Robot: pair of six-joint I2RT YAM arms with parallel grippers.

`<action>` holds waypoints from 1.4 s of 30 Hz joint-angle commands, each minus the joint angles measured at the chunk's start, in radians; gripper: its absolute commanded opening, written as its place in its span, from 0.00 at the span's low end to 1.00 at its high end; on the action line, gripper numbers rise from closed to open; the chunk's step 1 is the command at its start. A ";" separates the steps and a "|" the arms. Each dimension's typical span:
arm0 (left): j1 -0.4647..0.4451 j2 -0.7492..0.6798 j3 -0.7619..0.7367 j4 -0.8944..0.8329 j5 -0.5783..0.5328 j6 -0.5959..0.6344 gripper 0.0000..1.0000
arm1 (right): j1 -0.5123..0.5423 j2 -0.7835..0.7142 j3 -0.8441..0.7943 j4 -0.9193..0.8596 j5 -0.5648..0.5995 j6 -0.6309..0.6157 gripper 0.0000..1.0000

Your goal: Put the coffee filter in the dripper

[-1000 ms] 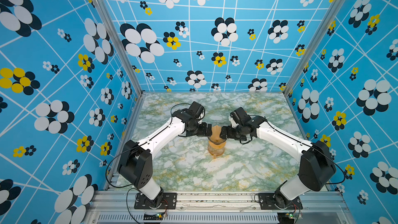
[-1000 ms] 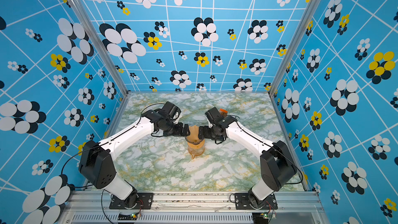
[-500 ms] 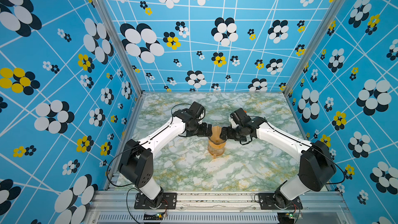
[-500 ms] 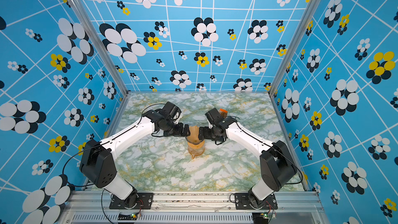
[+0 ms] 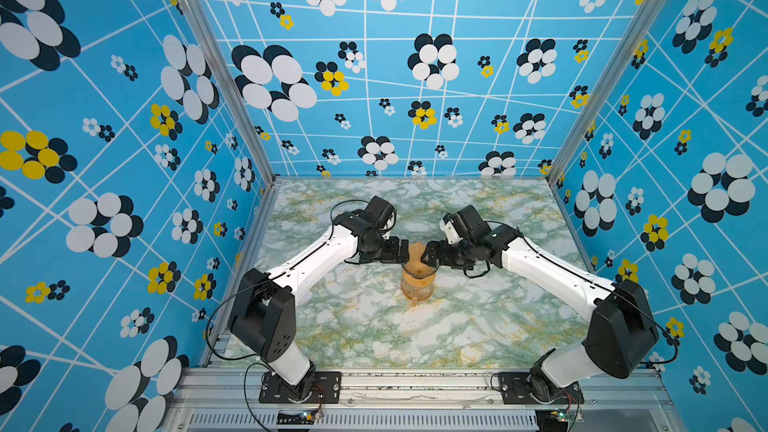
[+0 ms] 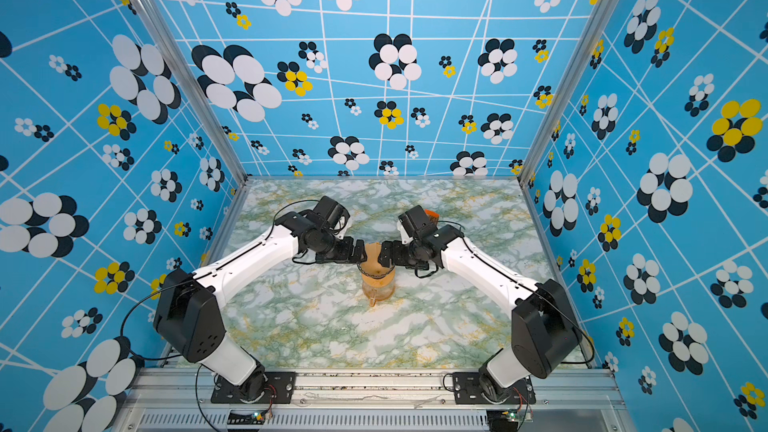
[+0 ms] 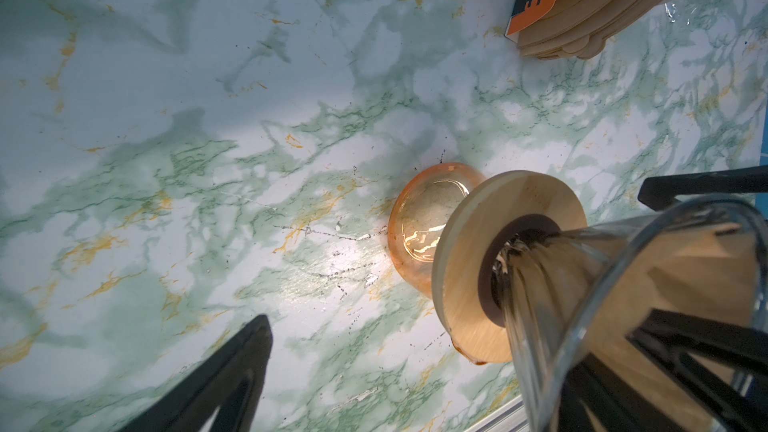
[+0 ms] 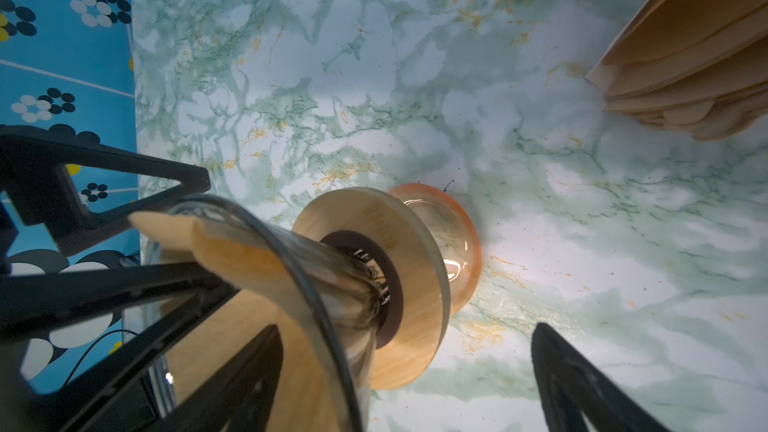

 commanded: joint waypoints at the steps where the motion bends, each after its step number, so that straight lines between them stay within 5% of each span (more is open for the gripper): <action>1: 0.002 0.005 0.008 -0.021 -0.005 -0.002 0.99 | -0.005 0.009 0.027 0.013 -0.036 -0.016 0.95; 42: 0.000 0.001 -0.009 -0.018 -0.011 0.002 0.99 | -0.050 0.092 0.086 -0.021 -0.017 -0.009 0.95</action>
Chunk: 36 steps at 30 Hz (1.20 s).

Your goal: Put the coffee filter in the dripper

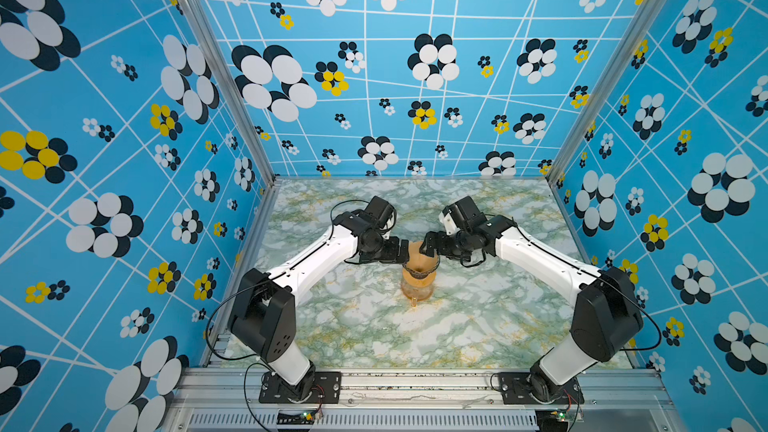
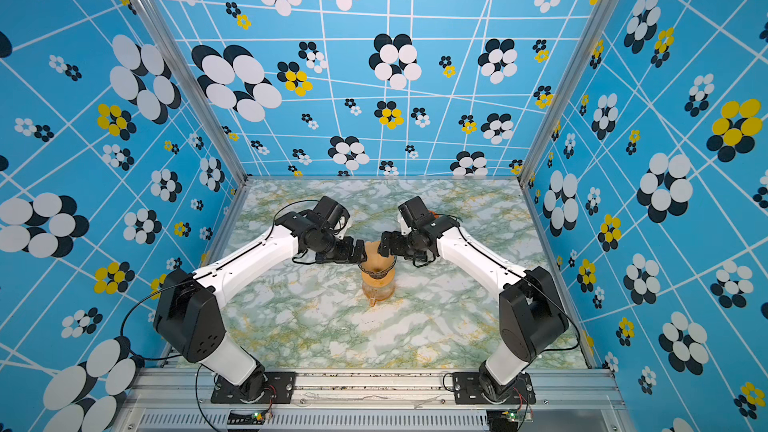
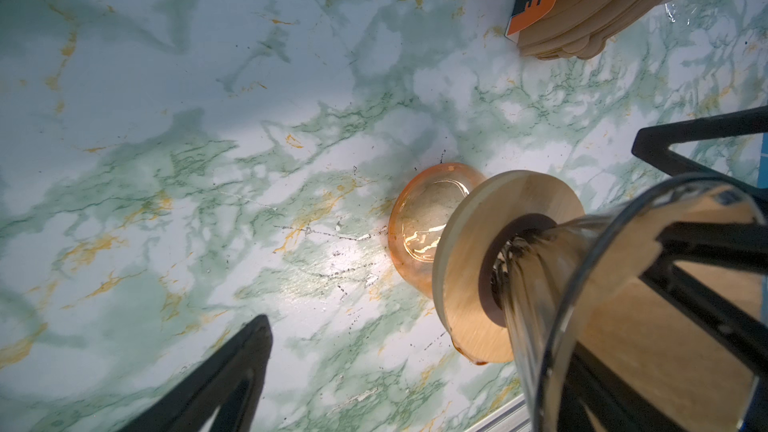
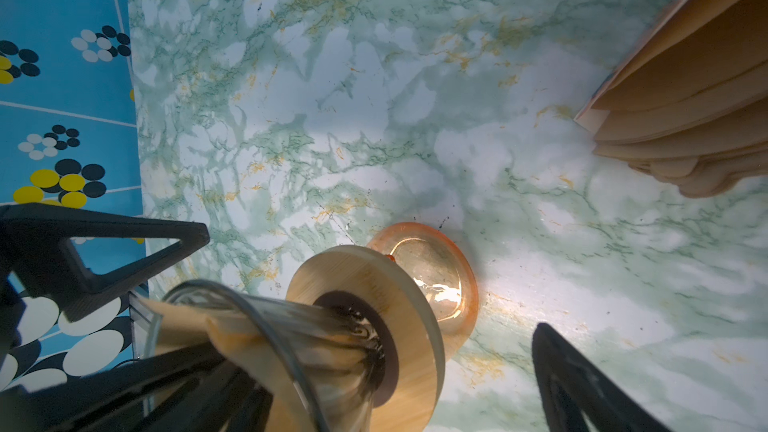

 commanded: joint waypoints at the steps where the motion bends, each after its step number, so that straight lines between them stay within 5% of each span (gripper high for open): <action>1: 0.001 0.000 -0.007 -0.018 -0.011 0.001 0.99 | -0.005 -0.012 -0.013 -0.010 -0.013 -0.015 0.95; 11: 0.001 -0.014 -0.006 0.016 0.041 -0.003 0.99 | 0.022 -0.057 -0.043 0.009 -0.070 -0.059 0.96; 36: 0.000 -0.007 -0.014 0.001 -0.007 0.004 0.99 | 0.029 -0.003 -0.036 -0.085 0.061 -0.049 0.96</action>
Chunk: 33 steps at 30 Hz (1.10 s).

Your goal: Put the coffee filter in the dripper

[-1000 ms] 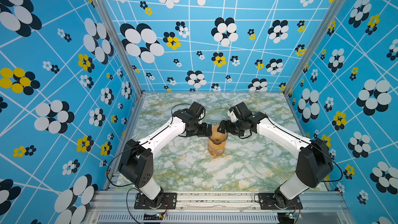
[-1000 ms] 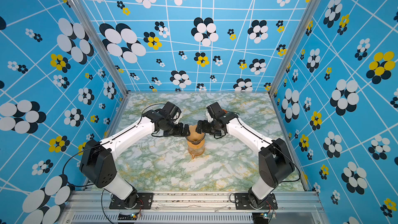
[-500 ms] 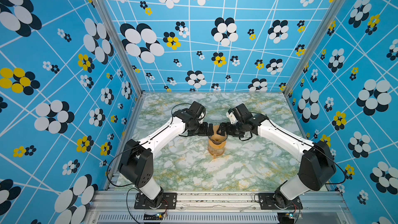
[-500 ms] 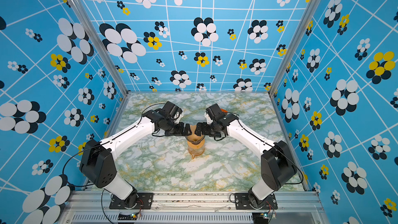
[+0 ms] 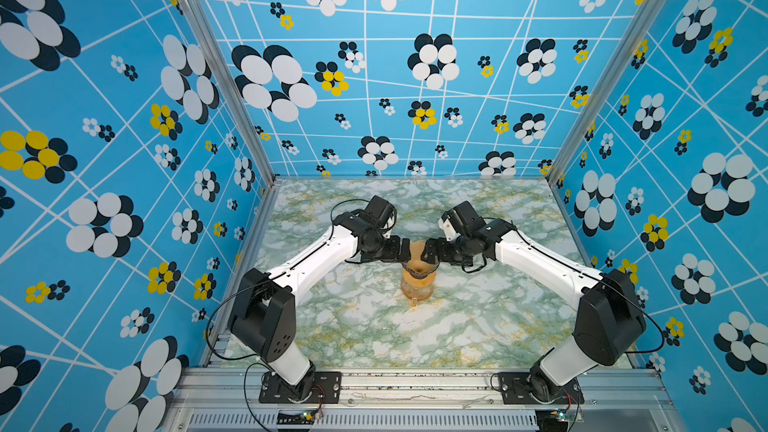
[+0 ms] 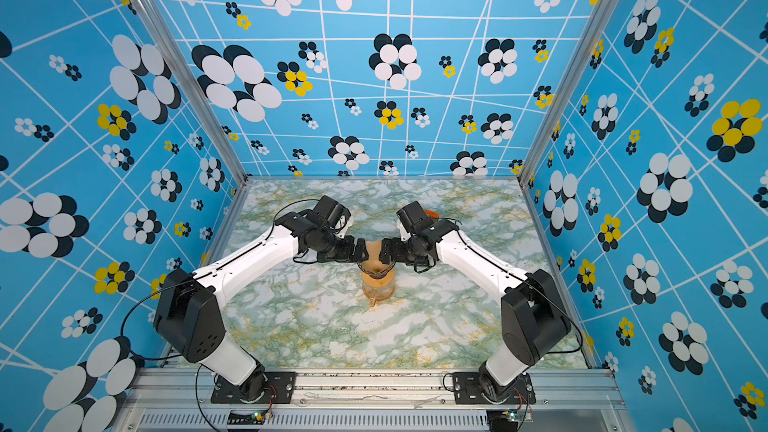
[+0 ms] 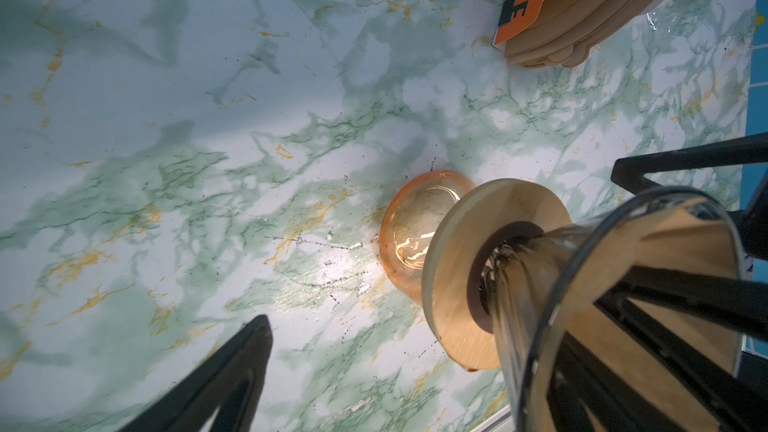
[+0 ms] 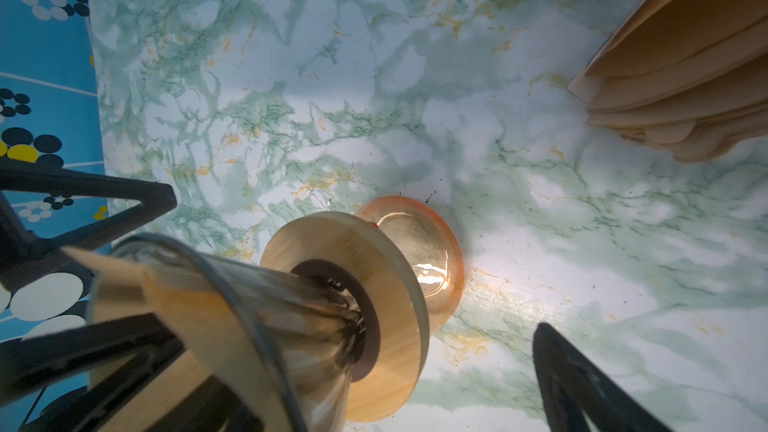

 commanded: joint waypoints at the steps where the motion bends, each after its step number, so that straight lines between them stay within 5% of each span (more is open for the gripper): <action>1: 0.000 -0.006 -0.010 -0.027 -0.017 0.005 0.99 | 0.003 0.019 -0.003 -0.042 0.029 -0.015 0.96; 33: -0.008 0.002 -0.001 -0.043 -0.029 0.006 0.99 | 0.006 0.026 0.005 -0.075 0.061 -0.017 0.96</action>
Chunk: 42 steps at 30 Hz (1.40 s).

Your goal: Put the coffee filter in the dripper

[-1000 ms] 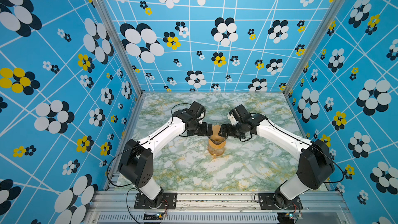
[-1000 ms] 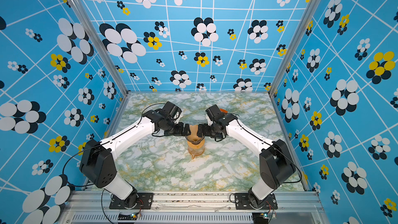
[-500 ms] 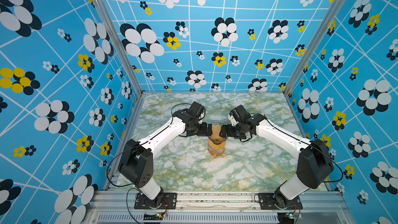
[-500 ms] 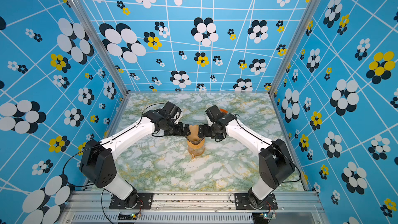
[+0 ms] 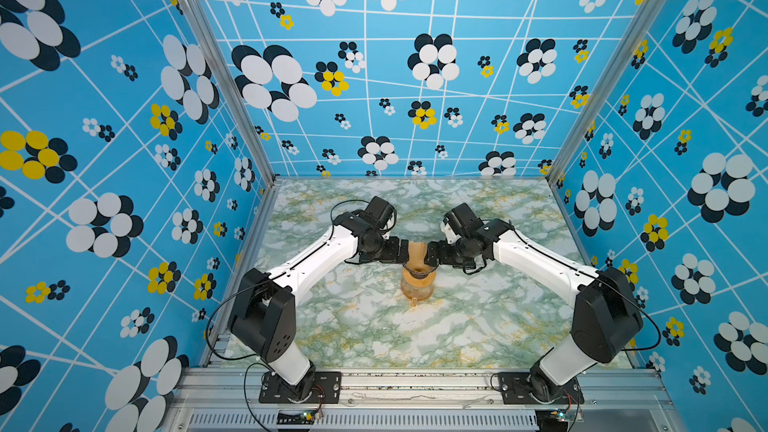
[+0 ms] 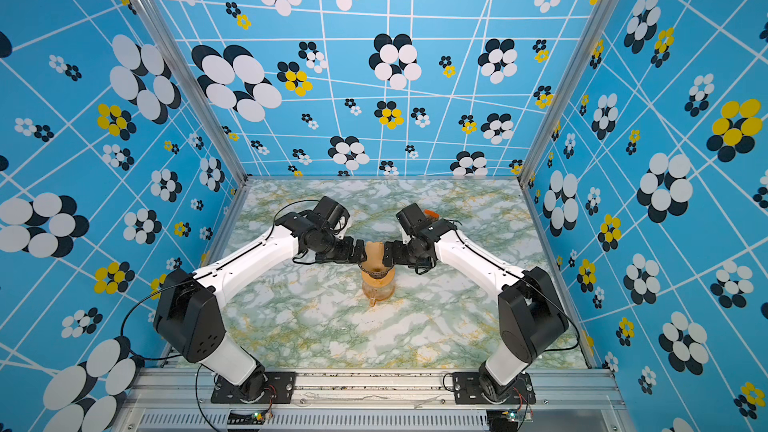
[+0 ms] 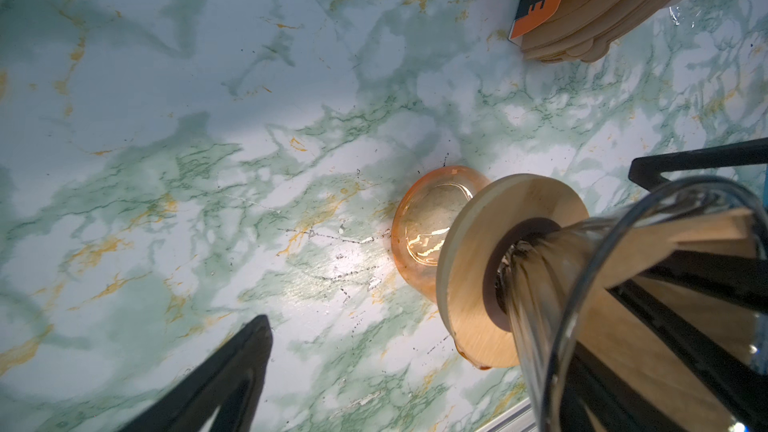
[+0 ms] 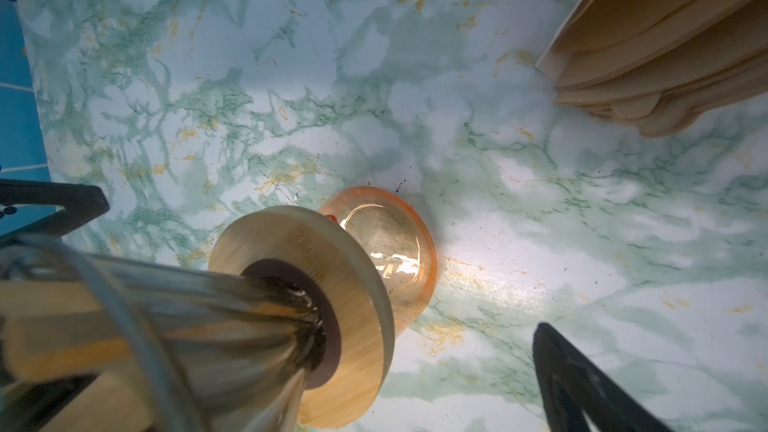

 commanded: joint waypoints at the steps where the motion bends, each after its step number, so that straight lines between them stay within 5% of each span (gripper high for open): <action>1: -0.005 -0.001 0.002 -0.021 -0.004 0.003 0.99 | 0.006 0.004 0.010 -0.037 0.021 -0.016 0.96; 14: -0.007 -0.042 -0.005 0.044 0.086 0.017 0.99 | 0.006 -0.040 0.026 0.017 -0.076 -0.037 0.96; 42: -0.006 0.068 0.039 0.104 0.076 0.016 0.99 | -0.018 0.019 0.078 0.021 -0.026 -0.010 0.95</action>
